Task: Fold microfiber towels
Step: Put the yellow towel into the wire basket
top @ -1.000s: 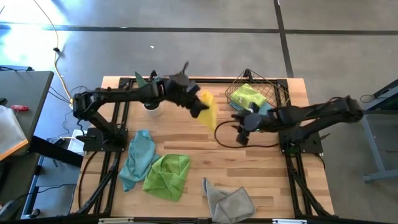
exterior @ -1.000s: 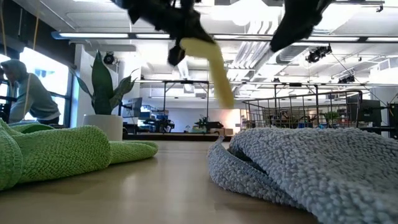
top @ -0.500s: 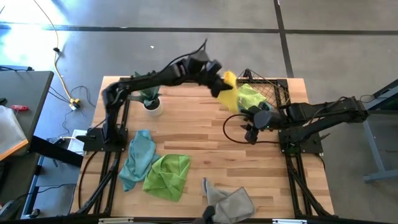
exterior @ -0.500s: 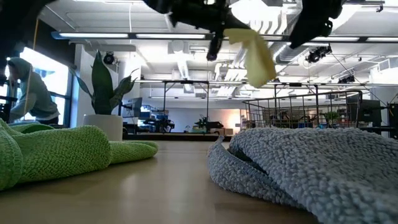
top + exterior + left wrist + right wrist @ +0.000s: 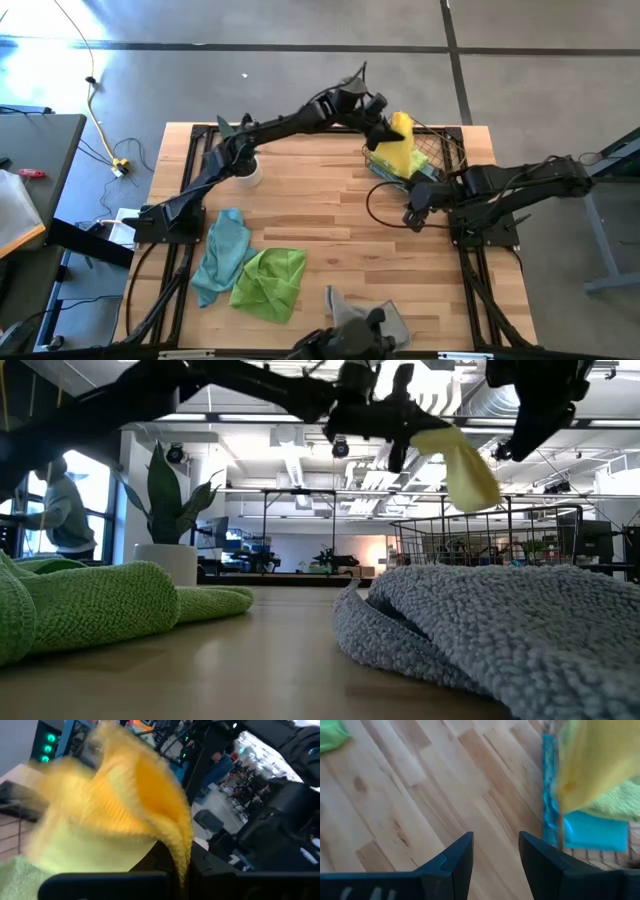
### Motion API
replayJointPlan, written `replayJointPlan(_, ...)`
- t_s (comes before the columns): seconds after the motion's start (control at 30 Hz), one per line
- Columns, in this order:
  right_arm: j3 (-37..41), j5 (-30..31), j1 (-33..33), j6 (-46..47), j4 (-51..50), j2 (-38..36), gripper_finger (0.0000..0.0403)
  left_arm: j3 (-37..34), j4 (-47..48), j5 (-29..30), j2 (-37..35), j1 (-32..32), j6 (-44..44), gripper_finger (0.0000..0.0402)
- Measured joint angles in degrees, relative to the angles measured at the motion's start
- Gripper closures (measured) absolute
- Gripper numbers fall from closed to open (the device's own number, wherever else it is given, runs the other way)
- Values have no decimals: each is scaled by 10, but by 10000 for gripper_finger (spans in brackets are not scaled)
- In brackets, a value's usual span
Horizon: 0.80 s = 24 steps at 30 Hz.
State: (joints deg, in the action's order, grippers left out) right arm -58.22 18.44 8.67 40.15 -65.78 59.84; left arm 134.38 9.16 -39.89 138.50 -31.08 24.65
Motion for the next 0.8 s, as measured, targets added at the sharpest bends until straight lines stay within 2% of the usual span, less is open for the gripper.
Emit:
replayJointPlan(0.17,0,11,0,23,-39,-14,254,-4,-17,-1,24,-5,1,401)
replayJointPlan(0.3,0,42,0,29,-50,-23,254,-4,-23,2,38,-3,-22,401)
replayJointPlan(0.37,0,80,0,29,-53,-24,254,-4,-24,7,39,-2,-25,401)
replayJointPlan(0.5,0,193,-2,54,-55,-20,254,-3,-26,16,38,-2,-45,401)
replayJointPlan(0.57,0,219,-2,63,-59,-12,254,4,-20,16,38,-8,-39,401)
replayJointPlan(0.8,41,197,-12,66,-53,11,254,6,3,38,2,-49,-42,401)
